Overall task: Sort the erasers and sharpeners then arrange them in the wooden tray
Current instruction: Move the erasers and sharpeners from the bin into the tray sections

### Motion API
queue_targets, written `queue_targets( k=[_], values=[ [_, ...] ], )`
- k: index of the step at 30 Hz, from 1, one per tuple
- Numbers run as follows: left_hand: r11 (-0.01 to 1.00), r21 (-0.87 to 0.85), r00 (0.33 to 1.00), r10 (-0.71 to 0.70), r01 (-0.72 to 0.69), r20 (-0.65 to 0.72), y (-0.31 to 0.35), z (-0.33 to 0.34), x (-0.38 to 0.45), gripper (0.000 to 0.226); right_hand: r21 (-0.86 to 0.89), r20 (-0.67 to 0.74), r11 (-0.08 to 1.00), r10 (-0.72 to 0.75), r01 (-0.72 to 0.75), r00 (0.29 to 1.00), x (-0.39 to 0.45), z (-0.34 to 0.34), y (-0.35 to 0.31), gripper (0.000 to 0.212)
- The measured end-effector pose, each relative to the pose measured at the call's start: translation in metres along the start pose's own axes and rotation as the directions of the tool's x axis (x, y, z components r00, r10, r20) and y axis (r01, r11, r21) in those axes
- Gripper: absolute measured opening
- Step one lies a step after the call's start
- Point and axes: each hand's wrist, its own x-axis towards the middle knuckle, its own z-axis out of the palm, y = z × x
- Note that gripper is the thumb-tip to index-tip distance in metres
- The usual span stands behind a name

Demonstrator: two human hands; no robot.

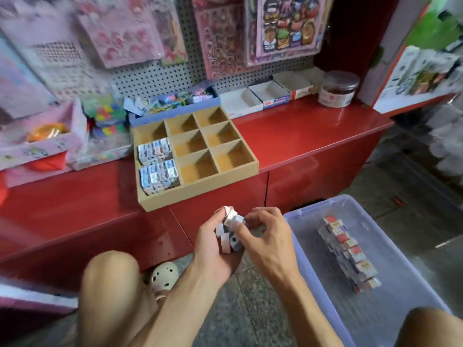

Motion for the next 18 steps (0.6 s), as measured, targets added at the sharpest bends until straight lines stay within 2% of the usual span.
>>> queue_targets(
  k=[5,8,11,14,18],
  values=[
    [0.995,-0.080,0.998,0.063,-0.062,0.019,0.030,-0.007,0.001,0.023,0.022,-0.008,0.996,-0.085,0.085,0.996,0.017,0.025,-0.027,0.025],
    [0.990,-0.108,0.995,0.096,-0.091,0.040,0.046,-0.008,0.004,0.018,0.095,-0.032,0.990,-0.102,0.105,0.994,0.029,0.034,-0.044,0.026],
    [0.986,-0.123,0.993,0.114,-0.109,0.039,0.063,-0.008,0.012,0.031,0.184,-0.020,0.976,-0.114,0.116,0.993,0.047,0.040,-0.066,0.018],
    [0.984,-0.127,0.990,0.134,-0.127,0.046,0.088,-0.009,0.015,0.007,0.230,0.008,0.957,-0.181,0.175,0.983,0.074,0.050,-0.090,0.014],
    [0.959,0.016,0.958,0.284,-0.284,0.028,0.139,-0.019,0.026,0.011,0.191,0.040,0.950,-0.260,0.248,0.965,0.118,0.078,-0.112,0.012]
  ],
)
